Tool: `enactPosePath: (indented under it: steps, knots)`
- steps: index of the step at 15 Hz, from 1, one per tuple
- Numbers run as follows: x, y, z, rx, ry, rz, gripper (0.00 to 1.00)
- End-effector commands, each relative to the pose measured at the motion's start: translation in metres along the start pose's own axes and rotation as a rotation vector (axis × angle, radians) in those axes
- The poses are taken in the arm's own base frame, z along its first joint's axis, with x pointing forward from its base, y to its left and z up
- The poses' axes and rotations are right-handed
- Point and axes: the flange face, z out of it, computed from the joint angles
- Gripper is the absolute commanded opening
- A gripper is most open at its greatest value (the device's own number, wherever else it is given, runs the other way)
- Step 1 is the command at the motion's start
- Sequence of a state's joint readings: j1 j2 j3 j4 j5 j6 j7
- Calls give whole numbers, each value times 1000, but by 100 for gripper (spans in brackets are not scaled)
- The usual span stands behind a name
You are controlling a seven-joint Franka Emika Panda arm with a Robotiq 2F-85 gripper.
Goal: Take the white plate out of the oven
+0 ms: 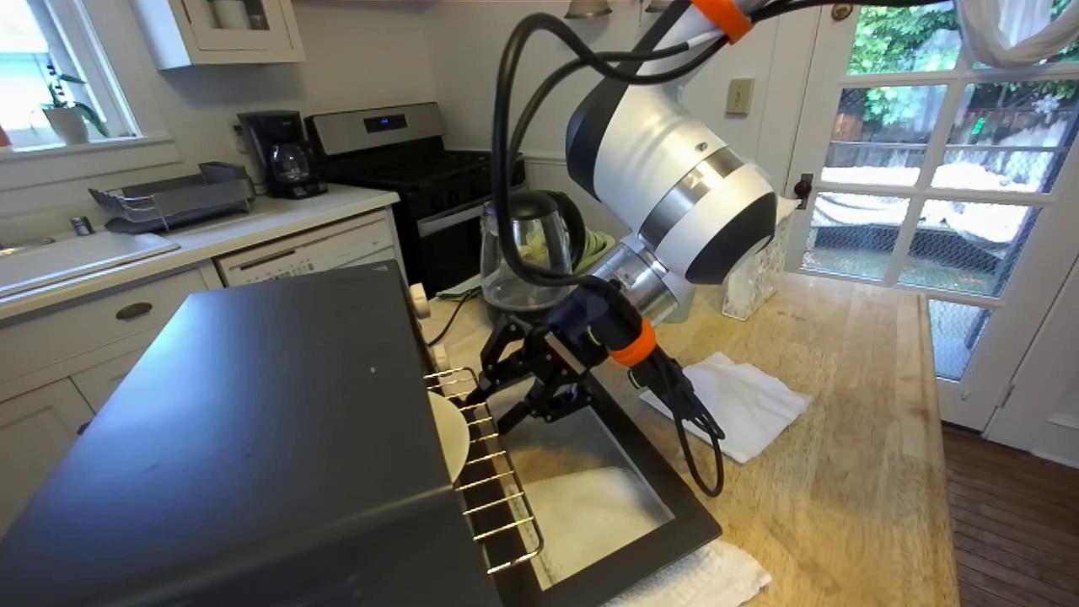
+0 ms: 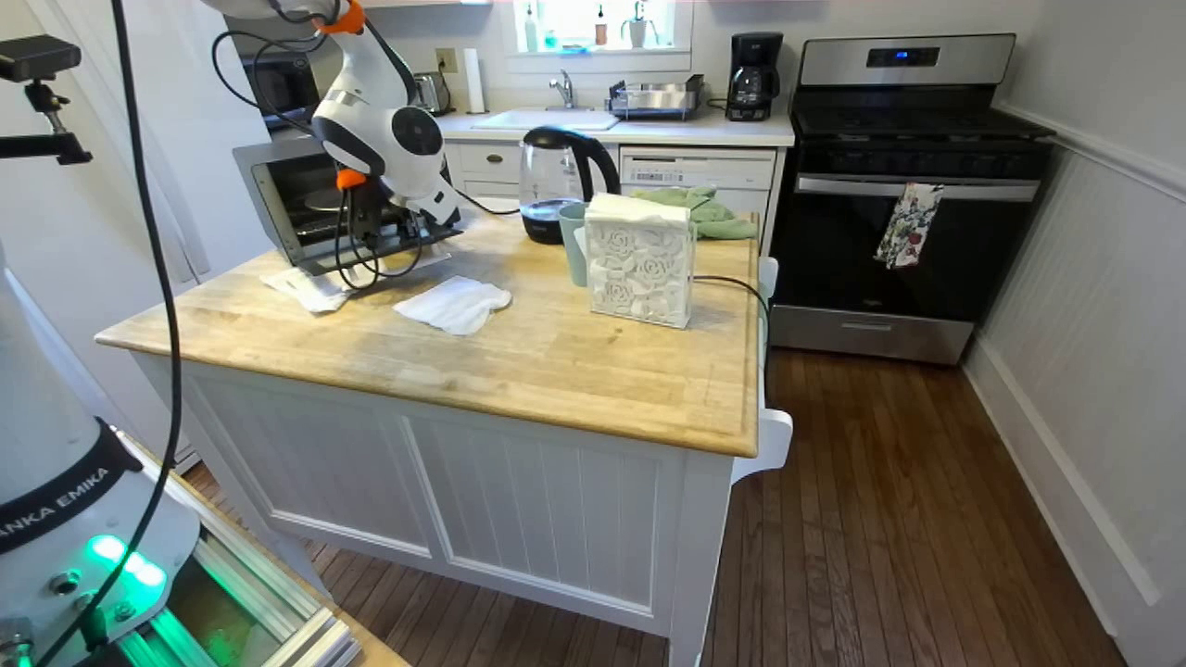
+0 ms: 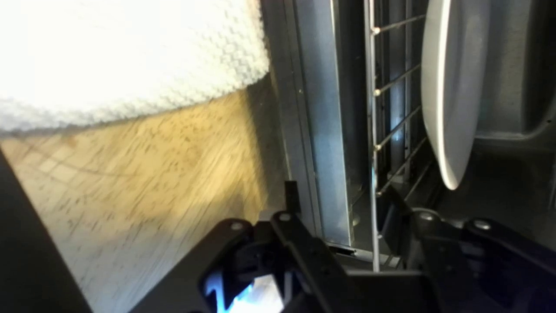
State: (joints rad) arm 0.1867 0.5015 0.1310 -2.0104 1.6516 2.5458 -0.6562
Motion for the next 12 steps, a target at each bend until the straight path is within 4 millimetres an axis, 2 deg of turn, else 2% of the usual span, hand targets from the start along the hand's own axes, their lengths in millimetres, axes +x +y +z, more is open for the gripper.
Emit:
enactPosePath:
  steps: [1,6,12]
  knots:
    - [-3,-5,-1,-18,14,-45,45]
    - [-5,-11,-1,-56,42,-97,40]
    - [-10,-20,-3,-100,82,-163,40]
